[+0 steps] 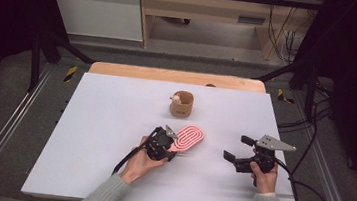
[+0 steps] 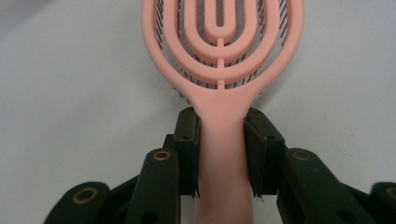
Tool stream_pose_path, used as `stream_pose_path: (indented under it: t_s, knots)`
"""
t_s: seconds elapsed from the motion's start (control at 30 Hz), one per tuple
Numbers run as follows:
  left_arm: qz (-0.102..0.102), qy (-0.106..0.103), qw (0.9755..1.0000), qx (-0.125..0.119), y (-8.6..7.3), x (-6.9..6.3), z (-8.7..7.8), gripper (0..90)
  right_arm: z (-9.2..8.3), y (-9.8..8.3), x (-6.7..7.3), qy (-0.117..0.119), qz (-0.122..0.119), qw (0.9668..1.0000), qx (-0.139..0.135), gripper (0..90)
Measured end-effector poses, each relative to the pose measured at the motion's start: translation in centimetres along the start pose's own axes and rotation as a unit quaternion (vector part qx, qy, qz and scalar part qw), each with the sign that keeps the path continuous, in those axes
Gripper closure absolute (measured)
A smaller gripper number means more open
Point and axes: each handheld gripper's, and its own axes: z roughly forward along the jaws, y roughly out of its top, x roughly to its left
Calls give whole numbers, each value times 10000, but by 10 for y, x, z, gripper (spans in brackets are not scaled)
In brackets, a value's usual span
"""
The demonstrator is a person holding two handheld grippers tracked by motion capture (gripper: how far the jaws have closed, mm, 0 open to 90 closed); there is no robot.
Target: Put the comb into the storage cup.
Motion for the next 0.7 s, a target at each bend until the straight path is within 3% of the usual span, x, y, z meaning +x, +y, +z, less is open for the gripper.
stream_pose_path:
  t_s: [0.33, 0.7]
  knots:
    - [-15, -65, 9999, -113, -3, 2, -2, 688, 0, 0, 0, -1, -2, 10000, -1, 3]
    - [-80, -127, 9992, -361, -9, 7, -19, 688, 1, 0, 0, -1, -1, 10000, 1, 3]
